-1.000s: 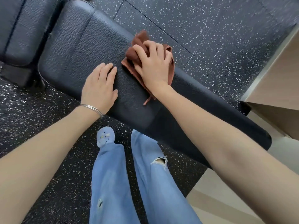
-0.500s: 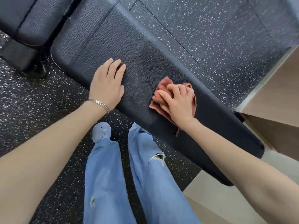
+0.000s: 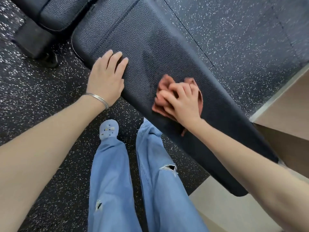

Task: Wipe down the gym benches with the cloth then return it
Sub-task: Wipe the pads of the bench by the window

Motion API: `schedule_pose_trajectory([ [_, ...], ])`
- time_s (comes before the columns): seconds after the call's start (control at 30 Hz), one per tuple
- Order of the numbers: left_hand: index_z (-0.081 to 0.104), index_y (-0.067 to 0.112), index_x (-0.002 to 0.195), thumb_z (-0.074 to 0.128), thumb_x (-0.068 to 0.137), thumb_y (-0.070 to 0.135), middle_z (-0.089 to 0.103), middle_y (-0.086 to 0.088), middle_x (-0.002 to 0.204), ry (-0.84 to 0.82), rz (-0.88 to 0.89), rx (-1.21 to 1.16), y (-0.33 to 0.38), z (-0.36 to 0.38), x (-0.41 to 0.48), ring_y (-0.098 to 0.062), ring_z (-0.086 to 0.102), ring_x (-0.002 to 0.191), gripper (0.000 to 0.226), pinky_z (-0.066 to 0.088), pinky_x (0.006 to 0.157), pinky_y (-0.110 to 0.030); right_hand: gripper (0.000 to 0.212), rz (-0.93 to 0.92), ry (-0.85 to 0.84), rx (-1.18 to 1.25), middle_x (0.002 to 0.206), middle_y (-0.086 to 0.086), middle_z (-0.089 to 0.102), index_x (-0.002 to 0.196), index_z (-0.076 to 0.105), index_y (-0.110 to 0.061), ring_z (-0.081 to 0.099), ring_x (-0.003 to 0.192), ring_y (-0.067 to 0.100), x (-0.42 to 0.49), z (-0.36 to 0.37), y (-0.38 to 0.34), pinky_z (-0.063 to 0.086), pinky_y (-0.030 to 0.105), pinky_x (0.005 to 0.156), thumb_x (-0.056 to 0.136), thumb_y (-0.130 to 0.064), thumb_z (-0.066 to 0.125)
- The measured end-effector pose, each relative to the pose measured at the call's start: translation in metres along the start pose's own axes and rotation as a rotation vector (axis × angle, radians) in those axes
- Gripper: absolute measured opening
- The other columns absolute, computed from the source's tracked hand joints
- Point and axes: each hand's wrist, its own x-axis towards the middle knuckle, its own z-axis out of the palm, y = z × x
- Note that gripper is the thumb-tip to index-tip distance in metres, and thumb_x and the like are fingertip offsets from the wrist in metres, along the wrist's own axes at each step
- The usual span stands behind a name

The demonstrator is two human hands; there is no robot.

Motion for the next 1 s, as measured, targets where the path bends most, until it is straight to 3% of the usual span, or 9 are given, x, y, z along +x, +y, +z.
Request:
schedule_pose_trajectory([
  [0.1, 0.024, 0.006, 0.146, 0.042, 0.092, 0.020, 0.022, -0.017, 0.153, 0.015, -0.032, -0.017, 0.005, 0.002, -0.002, -0.036, 0.015, 0.142, 0.058, 0.015, 0.114, -0.049, 0.026, 0.019, -0.074, 0.027, 0.105, 0.012, 0.065, 0.103, 0.071, -0.023, 0.041, 0.101, 0.026, -0.065, 0.003, -0.002, 0.030, 0.042, 0.085, 0.086, -0.037, 0.057],
  [0.2, 0.022, 0.008, 0.146, 0.041, 0.093, 0.021, 0.020, -0.016, 0.154, 0.033, -0.027, -0.023, 0.005, 0.006, -0.004, -0.035, 0.013, 0.143, 0.058, 0.014, 0.115, -0.049, 0.026, 0.049, -0.126, 0.014, 0.104, 0.011, 0.065, 0.100, 0.072, -0.023, 0.041, 0.100, 0.027, -0.076, 0.003, -0.012, 0.034, 0.045, 0.083, 0.088, -0.038, 0.056],
  [0.33, 0.024, 0.009, 0.147, 0.040, 0.094, 0.024, 0.022, -0.014, 0.154, 0.061, 0.012, -0.040, -0.004, 0.008, -0.005, -0.034, 0.015, 0.143, 0.057, 0.016, 0.114, -0.048, 0.017, 0.031, -0.079, 0.007, 0.102, 0.008, 0.066, 0.097, 0.071, -0.023, 0.057, 0.092, 0.032, -0.019, 0.000, -0.036, 0.043, 0.048, 0.076, 0.084, -0.034, 0.069],
  [0.47, 0.024, 0.016, 0.147, 0.037, 0.095, 0.027, 0.021, -0.012, 0.154, 0.049, 0.014, 0.003, -0.018, 0.006, -0.007, -0.034, 0.016, 0.142, 0.054, 0.018, 0.113, -0.049, 0.030, -0.012, -0.076, -0.058, 0.118, 0.004, 0.061, 0.111, 0.063, -0.030, 0.055, 0.103, 0.033, 0.071, 0.000, -0.061, 0.038, 0.045, 0.080, 0.085, -0.041, 0.055],
  [0.6, 0.025, 0.016, 0.146, 0.040, 0.094, 0.024, 0.021, -0.013, 0.154, 0.060, -0.050, 0.006, -0.032, 0.002, -0.012, -0.034, 0.016, 0.142, 0.055, 0.020, 0.112, -0.050, 0.041, 0.078, -0.113, -0.063, 0.126, 0.000, 0.053, 0.119, 0.056, -0.036, 0.046, 0.113, 0.030, 0.111, 0.005, -0.074, 0.030, 0.043, 0.084, 0.086, -0.053, 0.040],
  [0.73, 0.023, 0.011, 0.147, 0.043, 0.095, 0.025, 0.020, -0.018, 0.153, 0.038, -0.007, 0.014, -0.033, 0.000, -0.009, -0.037, 0.015, 0.142, 0.058, 0.018, 0.114, -0.049, 0.028, -0.009, -0.027, -0.012, 0.108, 0.003, 0.063, 0.106, 0.067, -0.031, 0.057, 0.097, 0.029, 0.063, 0.004, -0.062, 0.039, 0.043, 0.079, 0.080, -0.040, 0.061],
  [0.8, 0.020, 0.009, 0.147, 0.043, 0.095, 0.027, 0.018, -0.020, 0.153, 0.034, 0.006, 0.034, -0.032, 0.001, -0.010, -0.039, 0.014, 0.141, 0.059, 0.017, 0.115, -0.048, 0.025, -0.056, -0.038, -0.008, 0.105, 0.003, 0.064, 0.102, 0.069, -0.031, 0.052, 0.095, 0.025, 0.013, 0.008, -0.049, 0.037, 0.041, 0.080, 0.077, -0.037, 0.067],
  [1.0, 0.018, 0.010, 0.148, 0.042, 0.095, 0.026, 0.016, -0.021, 0.154, 0.055, 0.069, 0.037, -0.039, 0.005, -0.011, -0.040, 0.013, 0.141, 0.060, 0.015, 0.115, -0.048, 0.018, -0.059, -0.066, -0.002, 0.106, 0.003, 0.057, 0.102, 0.066, -0.031, 0.045, 0.095, 0.026, -0.104, 0.019, -0.029, 0.033, 0.042, 0.080, 0.085, -0.035, 0.064],
])
